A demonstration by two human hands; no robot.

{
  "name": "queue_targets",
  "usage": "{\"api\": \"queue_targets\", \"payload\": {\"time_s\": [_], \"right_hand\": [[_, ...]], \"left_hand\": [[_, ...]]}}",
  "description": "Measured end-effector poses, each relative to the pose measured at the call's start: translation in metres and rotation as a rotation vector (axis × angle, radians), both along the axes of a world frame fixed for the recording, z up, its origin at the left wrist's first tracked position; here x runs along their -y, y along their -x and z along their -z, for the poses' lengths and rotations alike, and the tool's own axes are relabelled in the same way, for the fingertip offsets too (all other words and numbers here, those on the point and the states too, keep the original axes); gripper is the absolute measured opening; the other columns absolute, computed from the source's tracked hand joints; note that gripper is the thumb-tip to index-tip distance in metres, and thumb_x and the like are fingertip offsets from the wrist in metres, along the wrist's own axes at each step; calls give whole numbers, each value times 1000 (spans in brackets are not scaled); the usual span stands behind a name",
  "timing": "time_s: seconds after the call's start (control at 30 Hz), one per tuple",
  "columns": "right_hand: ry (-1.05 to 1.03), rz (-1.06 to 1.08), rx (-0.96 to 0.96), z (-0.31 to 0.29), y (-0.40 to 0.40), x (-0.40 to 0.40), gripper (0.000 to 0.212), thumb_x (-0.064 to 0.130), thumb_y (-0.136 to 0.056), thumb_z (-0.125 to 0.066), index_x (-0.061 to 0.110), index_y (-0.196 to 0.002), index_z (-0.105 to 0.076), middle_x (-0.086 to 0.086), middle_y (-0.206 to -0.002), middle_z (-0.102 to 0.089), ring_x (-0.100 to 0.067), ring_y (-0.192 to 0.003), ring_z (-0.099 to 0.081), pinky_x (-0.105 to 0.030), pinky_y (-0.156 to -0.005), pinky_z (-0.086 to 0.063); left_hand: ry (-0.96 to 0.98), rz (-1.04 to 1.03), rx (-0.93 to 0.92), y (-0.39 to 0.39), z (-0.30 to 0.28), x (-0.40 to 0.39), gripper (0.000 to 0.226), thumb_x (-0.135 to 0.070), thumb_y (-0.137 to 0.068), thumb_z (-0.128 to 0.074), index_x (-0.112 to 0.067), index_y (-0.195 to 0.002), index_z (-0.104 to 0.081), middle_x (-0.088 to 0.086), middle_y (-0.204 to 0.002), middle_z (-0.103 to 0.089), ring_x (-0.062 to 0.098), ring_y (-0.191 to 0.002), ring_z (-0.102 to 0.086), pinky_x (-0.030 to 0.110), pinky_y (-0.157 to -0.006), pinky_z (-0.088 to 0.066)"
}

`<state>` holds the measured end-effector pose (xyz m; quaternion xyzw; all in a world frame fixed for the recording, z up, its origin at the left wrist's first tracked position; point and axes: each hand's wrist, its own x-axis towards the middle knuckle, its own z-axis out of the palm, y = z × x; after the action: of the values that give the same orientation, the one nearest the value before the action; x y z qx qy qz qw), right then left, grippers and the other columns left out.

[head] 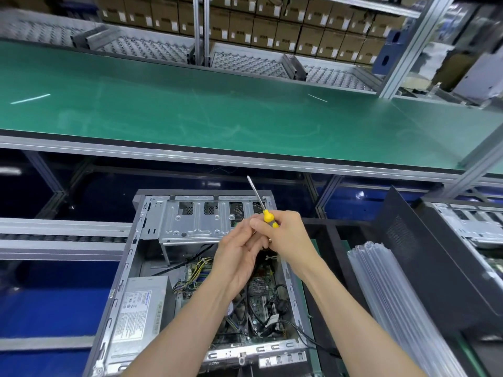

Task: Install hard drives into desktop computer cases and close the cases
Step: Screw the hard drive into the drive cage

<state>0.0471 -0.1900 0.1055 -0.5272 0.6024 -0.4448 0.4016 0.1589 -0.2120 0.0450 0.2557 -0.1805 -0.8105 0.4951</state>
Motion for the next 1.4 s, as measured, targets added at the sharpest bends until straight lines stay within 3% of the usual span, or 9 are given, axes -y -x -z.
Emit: {"api": "queue_targets", "payload": {"time_s": [0.13, 0.27, 0.4, 0.57, 0.8, 1.0, 1.17, 1.3, 1.4], "right_hand": [[-26, 3, 65, -2, -1, 5, 21, 20, -90, -72, 26, -70, -74, 11, -51, -57, 0, -48, -52, -10, -47, -38], [-45, 51, 28, 1, -1, 6, 28, 32, -88, -73, 16, -66, -69, -1, -53, -55, -10, -52, -50, -21, -52, -40], [-23, 86, -20, 4, -1, 6, 38, 38, -92, -69, 3, -77, -67, -4, -59, -52, -13, -56, -46, -32, -55, -39], [-46, -34, -87, 11, 9, 1, 17, 21, -97, -59, 11, -85, -66, -4, -58, -61, -6, -46, -45, -20, -49, -34], [-2, -61, -255, 14, 14, 0, 19, 22, -96, -61, 15, -82, -71, 0, -56, -63, 1, -47, -50, -10, -52, -35], [12, -66, -358, 9, 15, -1, 28, 21, -96, -61, 26, -68, -63, -3, -56, -63, 0, -46, -47, -12, -53, -35], [-6, -76, -384, 10, 17, 0, 22, 24, -96, -61, 23, -77, -70, -2, -60, -66, 0, -51, -51, -15, -55, -38], [-2, -2, -294, 9, 19, 2, 15, 25, -91, -70, 21, -103, -78, 3, -79, -71, -4, -69, -62, -22, -68, -48], [-20, 112, -41, 9, 19, 4, 19, 11, -84, -76, 19, -101, -75, 0, -91, -67, -12, -56, -55, -24, -54, -45]], "left_hand": [[13, -45, -60, 1, -1, -3, 31, -11, -94, -55, 4, -117, -67, 22, -126, -67, 28, -115, -68, 31, -88, -59], [12, -106, -30, 3, -6, -2, 35, -13, -89, -59, 7, -117, -65, 21, -127, -67, 24, -99, -71, 28, -81, -60], [-26, -132, -39, 4, -8, 3, 26, -10, -102, -50, 7, -118, -62, 22, -121, -70, 28, -110, -70, 29, -84, -60], [-80, -257, -116, -7, -14, 22, 23, -18, -102, -52, 0, -114, -58, 18, -110, -74, 25, -102, -74, 29, -75, -61], [-45, -231, -52, -13, -11, 31, 19, -15, -104, -50, -2, -116, -58, 14, -107, -76, 26, -102, -74, 28, -74, -61], [-33, -219, 3, -14, -9, 33, 15, -14, -104, -50, -3, -107, -61, 15, -105, -76, 27, -101, -74, 30, -73, -61], [-5, -212, 48, -17, -9, 33, 16, -12, -104, -49, -3, -106, -63, 14, -100, -77, 28, -102, -74, 31, -74, -61], [-16, -236, 22, -16, -10, 32, 18, -14, -103, -52, 0, -109, -62, 15, -100, -76, 27, -103, -73, 30, -75, -61], [-56, -288, -18, -13, -10, 30, 23, -15, -102, -54, 4, -113, -63, 16, -102, -75, 27, -102, -74, 28, -75, -61]]}}
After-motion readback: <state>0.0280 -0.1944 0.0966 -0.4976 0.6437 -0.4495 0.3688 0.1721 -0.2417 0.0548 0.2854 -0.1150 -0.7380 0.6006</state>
